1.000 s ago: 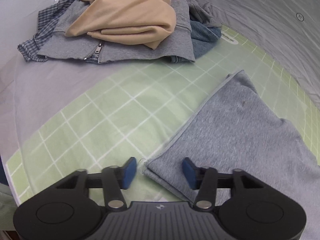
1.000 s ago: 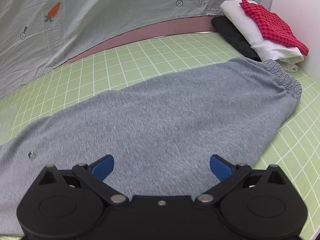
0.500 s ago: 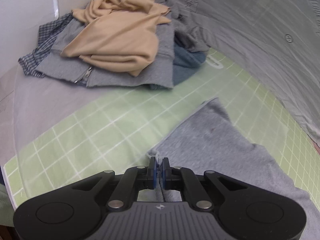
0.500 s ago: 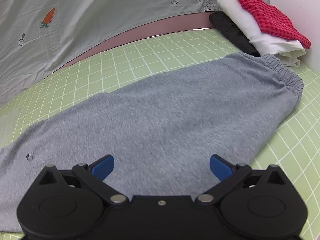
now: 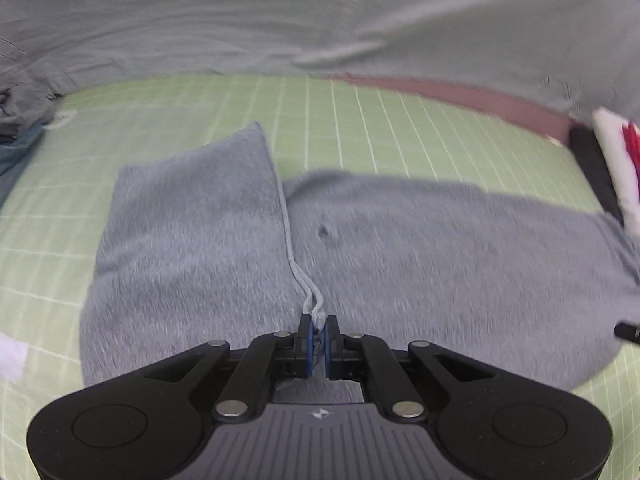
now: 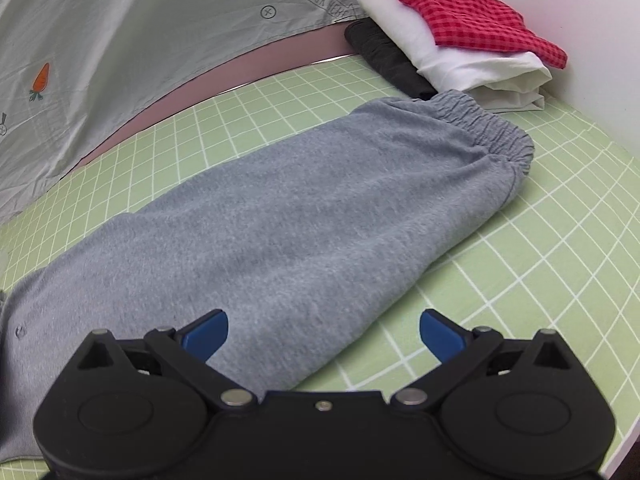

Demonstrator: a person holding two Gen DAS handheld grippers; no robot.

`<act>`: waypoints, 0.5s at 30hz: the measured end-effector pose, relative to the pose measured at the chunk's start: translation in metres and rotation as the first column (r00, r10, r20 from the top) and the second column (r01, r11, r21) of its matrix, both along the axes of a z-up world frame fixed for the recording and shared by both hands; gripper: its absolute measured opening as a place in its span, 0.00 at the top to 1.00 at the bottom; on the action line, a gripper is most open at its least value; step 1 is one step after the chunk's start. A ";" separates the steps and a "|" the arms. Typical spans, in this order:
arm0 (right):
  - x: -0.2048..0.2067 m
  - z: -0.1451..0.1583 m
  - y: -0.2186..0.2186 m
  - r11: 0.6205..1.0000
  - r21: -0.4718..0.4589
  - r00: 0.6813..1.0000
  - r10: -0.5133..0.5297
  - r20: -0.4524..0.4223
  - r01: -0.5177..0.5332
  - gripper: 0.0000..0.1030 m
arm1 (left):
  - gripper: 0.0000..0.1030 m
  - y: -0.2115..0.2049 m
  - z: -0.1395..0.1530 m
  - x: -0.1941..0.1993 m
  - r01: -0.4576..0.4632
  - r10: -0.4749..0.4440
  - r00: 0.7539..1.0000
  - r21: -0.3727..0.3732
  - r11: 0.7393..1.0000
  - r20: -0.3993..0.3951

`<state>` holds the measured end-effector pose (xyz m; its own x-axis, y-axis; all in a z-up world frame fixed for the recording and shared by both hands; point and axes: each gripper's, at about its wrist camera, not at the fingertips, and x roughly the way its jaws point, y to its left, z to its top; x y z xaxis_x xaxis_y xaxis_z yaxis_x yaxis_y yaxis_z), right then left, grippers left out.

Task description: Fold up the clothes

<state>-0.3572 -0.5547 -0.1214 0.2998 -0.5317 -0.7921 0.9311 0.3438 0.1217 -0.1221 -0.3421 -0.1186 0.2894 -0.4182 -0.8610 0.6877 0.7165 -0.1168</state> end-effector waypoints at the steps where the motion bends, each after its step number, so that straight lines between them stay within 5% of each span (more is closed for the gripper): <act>1: -0.003 -0.001 -0.002 1.000 0.002 1.000 -0.007 0.002 0.007 0.00 | 0.94 -0.002 -0.007 -0.001 0.007 -0.007 1.000 0.016 1.000 -0.022; 5: -0.011 -0.007 -0.010 0.999 0.010 0.999 -0.031 0.010 0.030 0.00 | 0.89 0.015 -0.006 0.017 -0.071 0.064 0.990 -0.052 0.996 -0.128; 7: -0.012 -0.011 -0.015 0.999 0.014 0.999 -0.043 0.014 0.043 0.00 | 0.78 0.024 0.001 0.027 -0.107 0.089 0.981 -0.098 0.989 -0.172; 12: -0.007 -0.017 -0.033 0.997 0.012 0.997 -0.074 0.013 0.074 0.00 | 0.58 0.033 0.026 0.054 -0.185 0.158 0.977 -0.200 0.962 -0.147; 15: -0.001 -0.019 -0.045 0.996 0.011 0.996 -0.087 0.002 0.087 0.00 | 0.54 0.014 0.023 0.067 -0.176 0.162 0.982 -0.153 0.972 -0.095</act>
<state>-0.3585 -0.5994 -0.1400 0.2546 -0.5474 -0.7972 0.9572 0.2600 0.1272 -0.0555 -0.3278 -0.0957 0.2995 -0.5035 -0.8104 0.5416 0.7890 -0.2900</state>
